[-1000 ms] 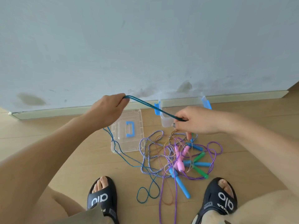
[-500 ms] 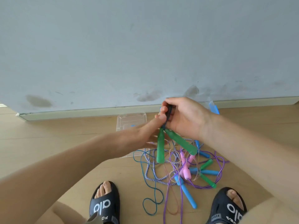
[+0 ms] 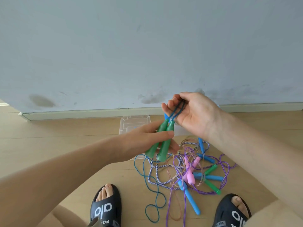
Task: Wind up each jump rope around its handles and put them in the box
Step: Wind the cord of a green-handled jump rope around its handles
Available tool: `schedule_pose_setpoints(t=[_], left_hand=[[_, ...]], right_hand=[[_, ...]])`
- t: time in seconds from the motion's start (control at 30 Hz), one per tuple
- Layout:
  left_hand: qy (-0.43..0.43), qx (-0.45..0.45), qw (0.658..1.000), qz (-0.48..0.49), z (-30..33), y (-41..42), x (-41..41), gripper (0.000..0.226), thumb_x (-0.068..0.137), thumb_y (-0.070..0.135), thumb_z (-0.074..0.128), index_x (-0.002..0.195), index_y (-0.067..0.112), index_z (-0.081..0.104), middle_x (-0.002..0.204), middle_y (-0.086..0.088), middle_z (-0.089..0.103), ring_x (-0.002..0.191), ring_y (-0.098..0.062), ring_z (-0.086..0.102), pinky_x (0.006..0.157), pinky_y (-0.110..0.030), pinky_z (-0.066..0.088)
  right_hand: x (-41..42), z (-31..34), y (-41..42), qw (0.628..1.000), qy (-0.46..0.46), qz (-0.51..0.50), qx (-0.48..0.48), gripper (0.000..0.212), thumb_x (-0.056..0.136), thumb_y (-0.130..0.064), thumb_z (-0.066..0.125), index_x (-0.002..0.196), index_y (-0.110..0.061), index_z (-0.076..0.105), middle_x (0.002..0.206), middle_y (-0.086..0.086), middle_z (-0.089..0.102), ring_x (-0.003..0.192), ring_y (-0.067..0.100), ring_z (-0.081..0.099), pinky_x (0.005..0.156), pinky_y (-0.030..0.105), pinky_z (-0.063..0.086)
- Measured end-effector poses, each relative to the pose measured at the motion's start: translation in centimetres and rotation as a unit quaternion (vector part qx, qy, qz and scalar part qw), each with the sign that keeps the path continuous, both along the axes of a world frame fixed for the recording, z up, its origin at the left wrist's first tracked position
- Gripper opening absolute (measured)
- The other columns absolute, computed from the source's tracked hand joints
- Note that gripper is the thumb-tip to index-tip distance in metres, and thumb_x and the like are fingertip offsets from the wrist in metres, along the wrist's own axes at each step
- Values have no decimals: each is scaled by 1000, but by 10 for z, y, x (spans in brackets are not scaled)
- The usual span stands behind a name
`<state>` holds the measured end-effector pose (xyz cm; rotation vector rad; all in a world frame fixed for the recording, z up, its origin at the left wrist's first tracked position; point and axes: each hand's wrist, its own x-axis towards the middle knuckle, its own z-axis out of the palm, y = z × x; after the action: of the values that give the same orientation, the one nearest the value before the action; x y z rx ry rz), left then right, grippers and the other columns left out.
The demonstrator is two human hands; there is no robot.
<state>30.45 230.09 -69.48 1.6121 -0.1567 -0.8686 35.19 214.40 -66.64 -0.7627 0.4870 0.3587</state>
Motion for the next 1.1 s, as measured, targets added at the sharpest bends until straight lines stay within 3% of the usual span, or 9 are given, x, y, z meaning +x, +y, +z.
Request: schedule_pose_setpoints(t=[0.1,0.17,0.27,0.53,0.7,0.8,0.9,1.0,1.1], left_hand=[[-13,7,1000,10,5,-1,3,13,101,27,53,94,16,52,81,-11,62,71,-29,63,79,-50,56],[-31,27,999,11,10,0,6,15,101,25,54,90,15,50,73,-7,53,59,-23,49,58,-35,52],[-57,56,997,-9,15,6,11,19,99,24,58,86,14,49,72,-7,49,57,-21,40,52,-29,44],[-120,121,981,-88,28,16,16,20,95,25,65,97,7,55,76,-10,60,57,-22,54,60,-34,49],[-106,123,982,-100,30,16,11,14,93,21,67,93,11,57,68,-8,60,51,-21,54,57,-35,54],[-124,126,980,-95,32,18,15,11,93,23,68,83,26,64,67,-6,61,52,-21,57,58,-28,52],[-124,142,980,-70,31,23,20,14,89,26,71,82,21,61,65,-6,62,57,-20,61,61,-29,52],[-159,188,967,-65,24,27,22,16,86,37,73,87,25,64,69,-1,65,61,-15,59,61,-33,51],[-273,318,905,-73,15,29,19,30,80,57,68,85,30,55,69,7,55,57,-9,48,58,-31,42]], right_hand=[[6,-4,-12,975,-24,84,-204,8,98,-6,46,96,-4,53,79,16,56,66,25,65,67,39,62],[5,-6,-20,891,-39,157,-423,13,91,-13,57,101,-6,53,97,16,56,78,25,65,70,43,62],[0,-4,-23,745,-87,151,-644,31,90,-27,58,111,-9,45,114,8,43,79,21,56,58,32,42],[-2,-3,-27,542,-279,66,-790,52,87,-41,63,119,-6,43,122,8,42,110,32,50,89,41,43],[-6,0,-18,701,-293,323,-564,38,102,-47,42,112,-19,66,112,-5,70,111,12,62,99,30,43],[-16,-6,-9,658,-304,410,-554,50,103,-50,38,91,-12,68,69,3,69,74,16,69,81,36,54],[-16,-4,-9,662,-313,392,-557,50,101,-48,45,79,-4,58,58,4,45,41,12,48,48,25,44],[-11,-5,-10,677,-314,376,-549,50,100,-45,50,76,-1,54,57,2,37,41,11,30,44,25,28],[-8,-13,-10,729,-274,361,-513,44,100,-41,51,76,-6,58,47,-9,34,41,12,28,40,21,27]])
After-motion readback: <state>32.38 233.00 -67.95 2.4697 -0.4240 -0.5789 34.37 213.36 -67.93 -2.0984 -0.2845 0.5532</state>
